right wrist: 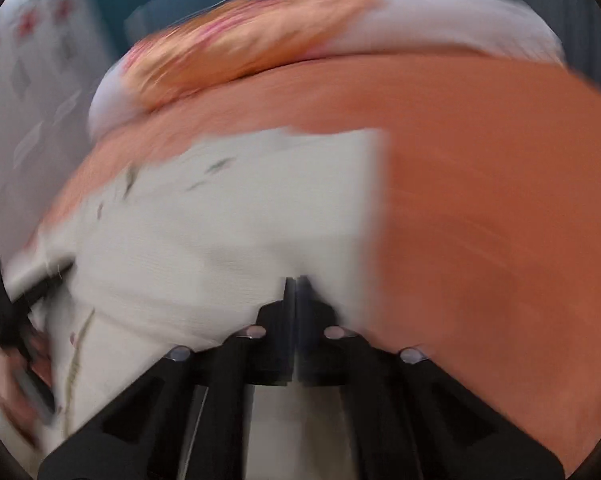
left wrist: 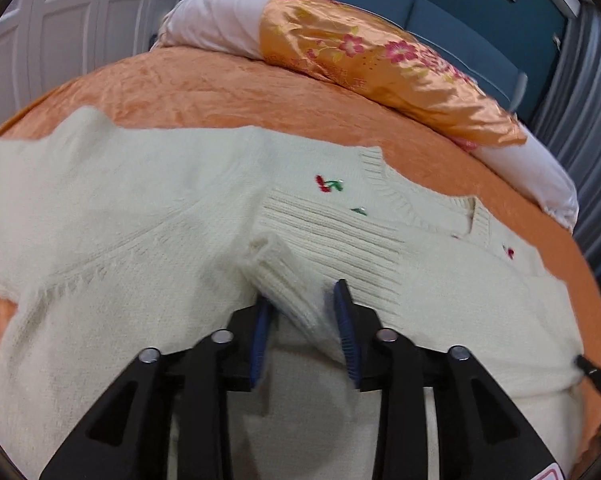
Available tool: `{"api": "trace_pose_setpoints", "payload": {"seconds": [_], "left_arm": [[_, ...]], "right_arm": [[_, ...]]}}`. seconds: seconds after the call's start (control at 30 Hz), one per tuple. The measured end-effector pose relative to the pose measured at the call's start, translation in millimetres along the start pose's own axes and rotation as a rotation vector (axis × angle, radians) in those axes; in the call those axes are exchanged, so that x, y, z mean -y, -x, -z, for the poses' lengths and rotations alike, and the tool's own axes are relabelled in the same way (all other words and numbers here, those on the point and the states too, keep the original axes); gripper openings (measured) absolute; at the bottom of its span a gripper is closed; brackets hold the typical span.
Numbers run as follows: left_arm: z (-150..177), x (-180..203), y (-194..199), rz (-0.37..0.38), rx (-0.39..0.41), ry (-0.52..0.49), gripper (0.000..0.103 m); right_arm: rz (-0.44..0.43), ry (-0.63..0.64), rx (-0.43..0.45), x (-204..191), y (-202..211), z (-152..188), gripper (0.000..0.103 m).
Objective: Fold small clothes
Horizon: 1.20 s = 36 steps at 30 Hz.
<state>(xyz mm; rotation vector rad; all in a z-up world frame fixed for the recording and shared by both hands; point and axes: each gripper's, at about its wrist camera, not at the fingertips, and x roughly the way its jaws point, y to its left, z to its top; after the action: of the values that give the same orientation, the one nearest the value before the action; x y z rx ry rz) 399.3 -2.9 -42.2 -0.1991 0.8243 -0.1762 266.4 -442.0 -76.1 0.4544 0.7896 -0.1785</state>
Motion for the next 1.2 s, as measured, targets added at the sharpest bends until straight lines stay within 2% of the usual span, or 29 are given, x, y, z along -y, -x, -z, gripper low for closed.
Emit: {"api": "trace_pose_setpoints", "payload": {"seconds": [0.03,0.07,0.13,0.17,0.2,0.27,0.3,0.33,0.37,0.43,0.5,0.53,0.57,0.6,0.63,0.67,0.7,0.73,0.77,0.8,0.87,0.97,1.0,1.07,1.1,1.13,1.17,1.2], "left_arm": [[0,4,0,-0.022,-0.001,-0.017,0.033],[-1,7,0,-0.041,-0.001,-0.031,0.034],[-2,10,1,-0.071,-0.006,-0.048,0.037],[-3,12,1,-0.084,-0.007,-0.052,0.042],[-3,13,2,-0.089,-0.008,-0.054,0.054],[-2,16,6,-0.085,-0.018,-0.049,0.072],[-1,19,7,-0.089,-0.022,-0.055,0.076],[-1,22,8,-0.104,-0.022,-0.065,0.077],[0,25,9,-0.124,-0.021,-0.078,0.077],[0,28,8,-0.161,-0.022,-0.092,0.078],[2,26,4,-0.170,-0.031,-0.092,0.082],[4,28,2,-0.171,-0.031,-0.097,0.084],[5,29,0,-0.178,-0.032,-0.106,0.087],[6,31,-1,-0.190,-0.033,-0.118,0.087],[6,33,-1,-0.201,-0.031,-0.129,0.087],[6,33,-1,-0.204,-0.032,-0.130,0.087],[6,31,-2,-0.201,-0.031,-0.126,0.087],[7,31,-1,-0.199,-0.028,-0.123,0.087],[8,31,-1,-0.198,-0.024,-0.122,0.088],[8,32,-1,-0.201,-0.020,-0.124,0.088],[10,34,-2,-0.216,-0.015,-0.135,0.088],[11,34,-3,-0.232,-0.012,-0.135,0.092],[11,33,-3,-0.228,-0.014,-0.129,0.093],[11,30,-4,-0.214,-0.012,-0.116,0.094],[11,29,-4,-0.213,-0.009,-0.115,0.094],[12,28,-5,-0.211,-0.006,-0.115,0.095],[12,28,-5,-0.210,-0.004,-0.114,0.097],[13,27,-6,-0.208,0.000,-0.112,0.098]], "right_arm": [[0.112,-0.004,0.013,7,9,3,0.022],[0.099,0.000,0.023,8,14,7,0.030],[0.011,-0.034,0.019,8,20,14,0.039],[-0.031,-0.042,0.009,4,20,16,0.043],[-0.062,-0.030,-0.005,-6,15,15,0.047],[-0.061,0.011,-0.031,-26,0,10,0.059],[-0.066,0.025,-0.067,-36,-14,8,0.059],[-0.074,0.023,-0.094,-40,-24,6,0.052],[-0.078,0.022,-0.102,-42,-24,5,0.038],[-0.073,0.041,-0.055,-43,-14,-2,0.020],[-0.075,0.025,-0.013,-29,-5,-2,0.018],[-0.035,0.019,-0.032,-20,-14,3,0.012],[-0.041,-0.004,-0.053,-13,-24,9,0.011],[-0.097,-0.060,-0.062,-3,-28,9,0.011],[-0.116,-0.090,-0.063,1,-24,4,0.012],[-0.092,-0.097,-0.049,1,-18,-2,0.013],[-0.021,-0.077,-0.001,-3,-5,-11,0.013],[0.011,-0.062,0.052,-10,6,-19,0.012],[-0.023,-0.055,0.095,-18,14,-29,0.012],[-0.057,-0.044,0.102,-29,11,-38,0.013],[-0.100,0.031,0.056,-58,-7,-54,0.014],[-0.123,0.194,-0.077,-107,-64,-66,0.013],[-0.114,0.229,-0.106,-115,-83,-69,0.013],[-0.057,0.254,-0.117,-106,-100,-73,0.007],[-0.051,0.201,-0.108,-89,-105,-81,0.000],[-0.041,0.144,-0.086,-75,-105,-86,0.000],[0.070,0.078,-0.031,-56,-97,-90,0.000],[0.105,0.045,-0.001,-47,-89,-89,0.000]]}}
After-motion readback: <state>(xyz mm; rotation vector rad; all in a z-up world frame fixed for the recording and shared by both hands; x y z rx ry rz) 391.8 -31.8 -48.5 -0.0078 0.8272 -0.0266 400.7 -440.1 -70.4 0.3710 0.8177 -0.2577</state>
